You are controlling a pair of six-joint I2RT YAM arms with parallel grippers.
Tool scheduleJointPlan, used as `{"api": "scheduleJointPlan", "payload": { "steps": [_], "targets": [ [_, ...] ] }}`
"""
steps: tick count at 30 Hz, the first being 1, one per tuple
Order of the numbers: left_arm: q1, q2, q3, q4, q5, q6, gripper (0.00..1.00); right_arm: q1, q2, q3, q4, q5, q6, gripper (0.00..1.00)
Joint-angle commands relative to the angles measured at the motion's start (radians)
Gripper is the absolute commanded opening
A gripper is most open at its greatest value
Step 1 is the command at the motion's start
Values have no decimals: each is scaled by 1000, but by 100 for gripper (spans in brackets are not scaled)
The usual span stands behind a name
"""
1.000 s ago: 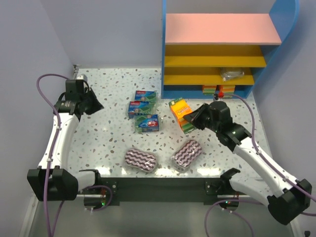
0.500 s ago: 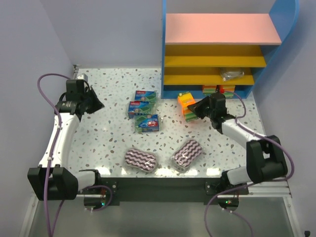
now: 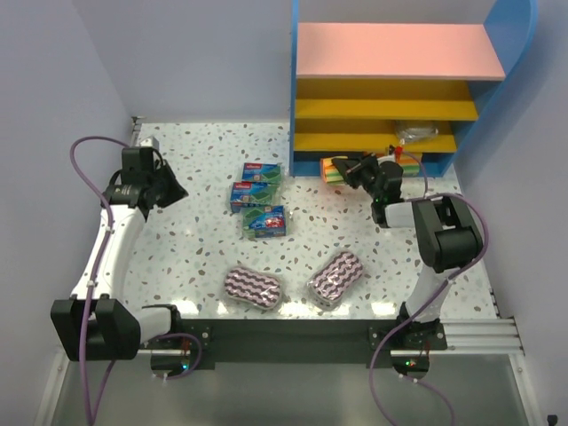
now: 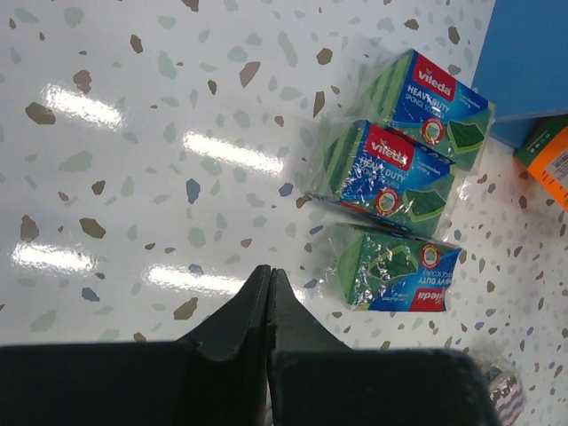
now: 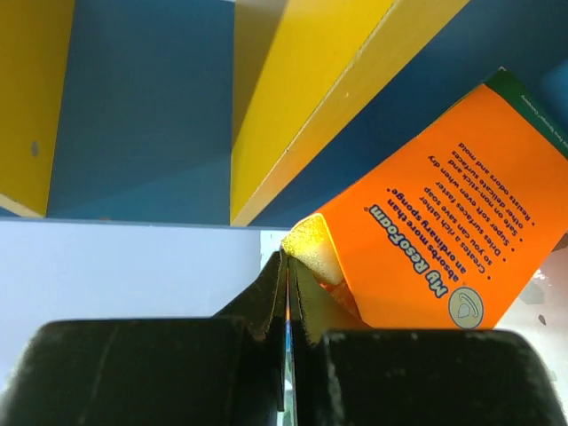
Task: Place and organize the cleaning sponges onto the shelf
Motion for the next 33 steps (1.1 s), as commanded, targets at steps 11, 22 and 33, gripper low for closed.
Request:
{"api": "scheduleJointPlan", "payload": {
  "steps": [11,22,33],
  "targets": [
    [-2,-55,-79,83,24,-72,1,-21,-224,-53,-225,-59,-82,0],
    [-2,-36,-88,98,59,-66,0,-27,38,74,-113,19,-76,0],
    [-2,-98,-134,76,41,-64,0,-27,185,232,-187,154,12,0]
  ]
}}
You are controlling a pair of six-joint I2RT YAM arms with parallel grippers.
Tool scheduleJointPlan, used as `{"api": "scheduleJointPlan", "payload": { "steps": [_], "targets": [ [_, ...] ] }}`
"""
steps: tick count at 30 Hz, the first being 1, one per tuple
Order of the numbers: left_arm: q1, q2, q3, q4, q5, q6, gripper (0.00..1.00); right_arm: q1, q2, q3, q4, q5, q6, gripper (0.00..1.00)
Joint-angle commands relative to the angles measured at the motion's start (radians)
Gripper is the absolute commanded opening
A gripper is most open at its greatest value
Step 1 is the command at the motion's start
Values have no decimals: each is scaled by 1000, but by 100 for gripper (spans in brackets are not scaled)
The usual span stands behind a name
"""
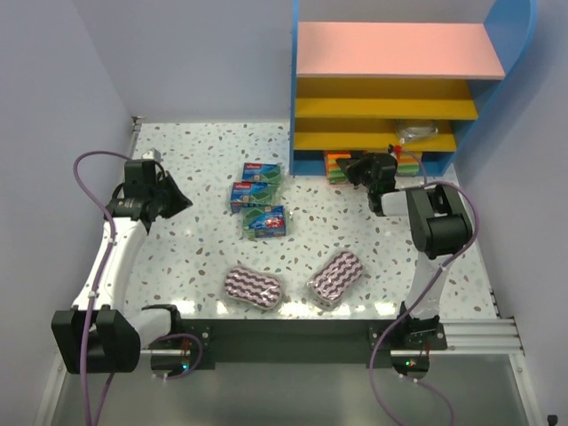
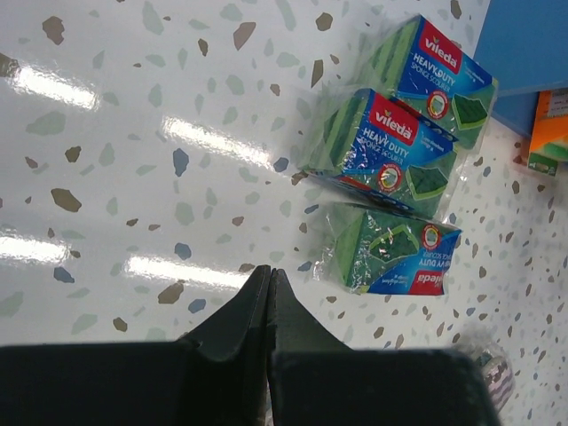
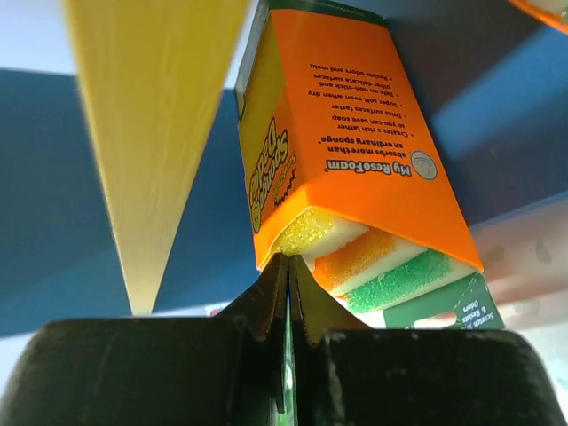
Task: Place and organize the cleaning sponges onto the shelf
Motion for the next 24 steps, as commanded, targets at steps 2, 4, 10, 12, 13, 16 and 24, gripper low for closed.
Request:
{"api": "scheduleJointPlan", "payload": {
  "steps": [2,4,10,12,13,16,24],
  "targets": [
    [-3,-30,-9,18,3,-14,0,-9,57,85,9,85,94,0],
    [-2,-31,-11,17,-1,-17,0,-6,55,103,-22,116,125,0],
    [-2,-39,-17,13,1,-26,0,-8,95,185,-112,170,154,0],
    [-2,-39,-20,16,-1,-26,0,-8,113,206,-117,162,183,0],
    [-2,-38,-20,15,-1,-28,0,-8,123,211,-117,161,191,0],
    [-2,-38,-20,18,1,-31,0,-8,156,228,-111,161,212,0],
    [-2,-38,-26,21,1,-42,0,-8,224,266,-59,161,284,0]
  ]
}}
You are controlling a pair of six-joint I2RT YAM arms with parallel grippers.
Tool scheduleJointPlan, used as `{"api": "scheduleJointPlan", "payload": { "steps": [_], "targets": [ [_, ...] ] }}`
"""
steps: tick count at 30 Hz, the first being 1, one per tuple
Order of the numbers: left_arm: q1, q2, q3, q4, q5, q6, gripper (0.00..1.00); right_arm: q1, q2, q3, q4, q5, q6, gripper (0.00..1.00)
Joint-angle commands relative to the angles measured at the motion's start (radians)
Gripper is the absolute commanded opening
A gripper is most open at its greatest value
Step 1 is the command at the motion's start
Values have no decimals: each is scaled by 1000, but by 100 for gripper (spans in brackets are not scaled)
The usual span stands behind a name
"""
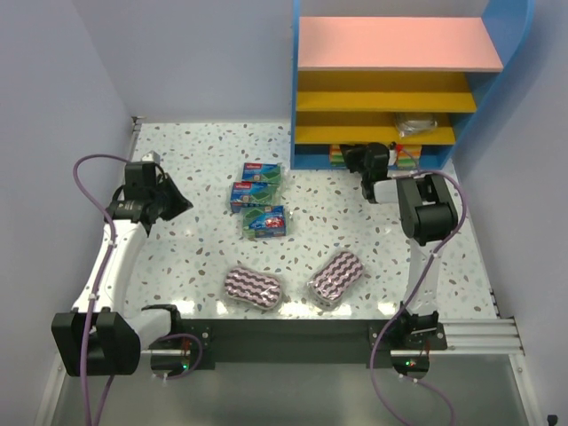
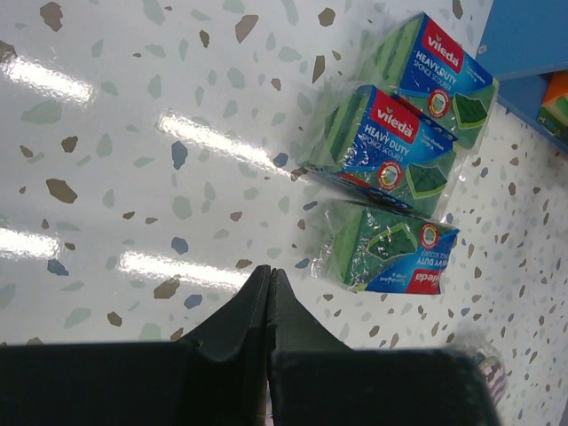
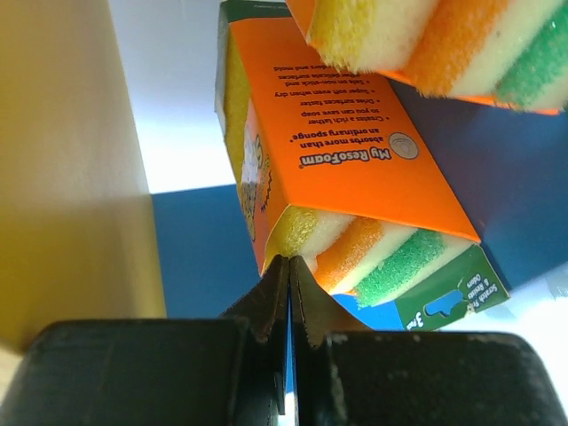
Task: Place and organize the cleaning sponges onto the shelf
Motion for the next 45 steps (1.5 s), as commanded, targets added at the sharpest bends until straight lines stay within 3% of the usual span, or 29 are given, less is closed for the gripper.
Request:
{"api": "scheduleJointPlan", "payload": {
  "steps": [1,16,19,20,26,34,36,39,43,45],
  "targets": [
    [-3,-23,-7,22,1,-19,0,-16,55,38,17,-27,75,0],
    [-2,-36,-24,38,7,-34,0,-22,87,31,169,-134,78,2],
    [-3,-40,-30,39,7,-37,0,-24,57,-5,175,-134,65,16],
    [-2,-43,-30,41,7,-39,0,-27,43,-20,181,-140,64,27],
    [-2,-43,-40,53,19,-41,0,-30,-8,-89,239,-169,45,45],
    [-2,-46,-37,61,39,-27,0,-39,-169,-219,293,-231,13,49],
    [-2,-48,-42,73,56,-24,0,-39,-232,-258,237,-305,-48,49],
    [-3,-43,-48,90,91,-21,0,-39,-376,-268,7,-405,-215,49],
    [-2,-31,-57,88,139,-11,0,-30,-597,-268,-531,-466,-511,49],
    [-2,-31,-66,90,176,-13,0,-19,-725,-272,-674,-446,-663,50]
  ]
}}
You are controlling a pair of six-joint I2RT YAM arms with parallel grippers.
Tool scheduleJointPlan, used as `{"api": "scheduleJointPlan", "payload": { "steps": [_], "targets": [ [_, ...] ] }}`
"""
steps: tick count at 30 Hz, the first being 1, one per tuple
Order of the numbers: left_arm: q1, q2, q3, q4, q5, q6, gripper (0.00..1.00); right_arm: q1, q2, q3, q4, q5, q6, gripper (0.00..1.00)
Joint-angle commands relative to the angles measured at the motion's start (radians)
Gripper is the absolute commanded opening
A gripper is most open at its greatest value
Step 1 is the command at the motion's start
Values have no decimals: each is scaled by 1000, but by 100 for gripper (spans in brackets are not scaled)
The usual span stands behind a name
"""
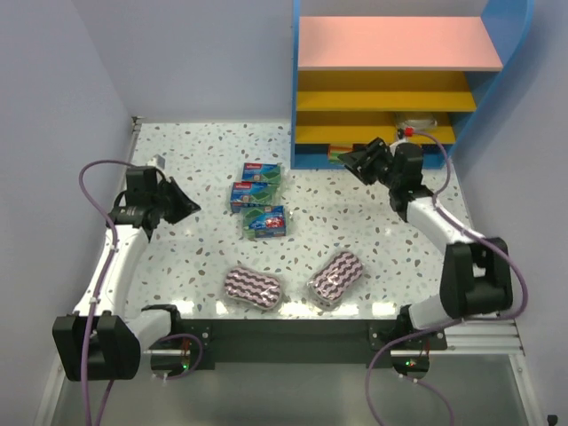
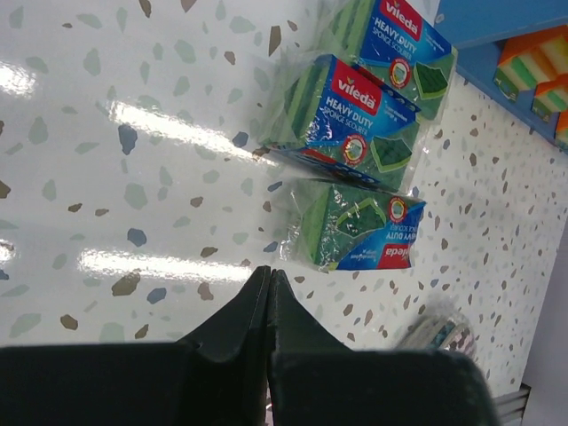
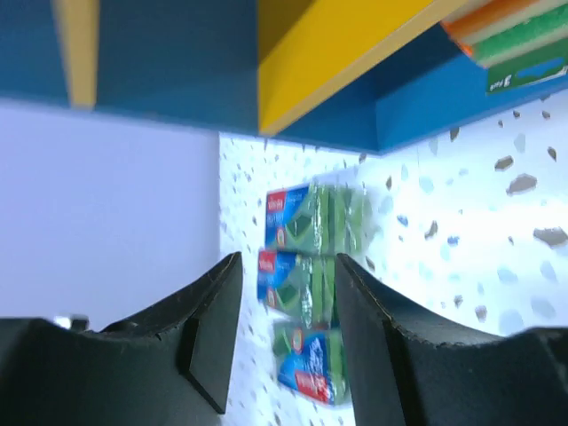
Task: Place and organize the cleaning sponges onto the shelf
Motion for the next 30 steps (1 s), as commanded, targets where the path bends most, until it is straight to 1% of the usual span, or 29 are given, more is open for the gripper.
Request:
{"api": "scheduleJointPlan", "payload": {
  "steps": [1,2,3,4,5,7,8,9,11,12,13,14,15,16,18,19,20,21,22,23,24,26,30],
  "targets": [
    [-2,-5,-27,45,88,13,0,45,-172,5,-541,-50,-346,50],
    [-3,-8,-34,51,119,11,0,107,-235,26,-617,-32,-431,51],
    [-3,-10,-42,52,134,11,1,108,-260,42,-694,-1,-473,51],
    [-2,-11,-54,52,148,11,1,194,-287,54,-837,43,-508,52],
    [-2,-17,-61,48,171,16,1,236,-315,63,-898,159,-532,53],
    [-3,-28,-79,43,187,31,3,301,-418,36,-1004,230,-495,54],
    [-2,-39,-102,45,213,36,3,312,-456,-11,-1023,253,-445,57],
    [-3,-43,-114,45,223,42,3,327,-541,-33,-1047,301,-420,66],
    [-23,-45,-146,55,236,40,4,347,-611,-64,-1147,352,-388,89],
    [-29,-45,-154,62,259,34,5,350,-637,-66,-1188,359,-377,93],
    [-28,-43,-166,68,269,31,6,353,-677,-67,-1263,372,-366,97],
    [-30,-45,-170,80,280,31,7,353,-692,-69,-1293,364,-365,98],
    [-30,-45,-171,89,300,31,9,355,-705,-67,-1325,364,-357,98],
    [-55,-43,-171,97,308,31,10,356,-723,-59,-1387,364,-349,98],
    [-62,-36,-168,114,328,30,10,361,-732,-52,-1438,364,-337,98],
    [-72,-33,-163,121,334,28,10,364,-732,-47,-1489,364,-334,95],
    [-77,-27,-159,134,339,26,9,366,-722,-38,-1512,364,-334,81],
    [-85,-21,-154,138,345,22,9,367,-713,-38,-1527,364,-340,72],
    [-97,-16,-144,141,348,20,8,369,-702,-41,-1550,366,-343,55],
    [-103,-2,-136,143,348,20,8,369,-671,-56,-1554,343,-351,9],
    [-108,3,-130,143,348,17,7,375,-657,-65,-1555,331,-352,0],
    [-115,15,-110,143,346,19,6,398,-627,-92,-1546,320,-349,0],
    [-115,32,-70,131,336,31,6,483,-576,-119,-1564,349,-339,0]
  ]
}}
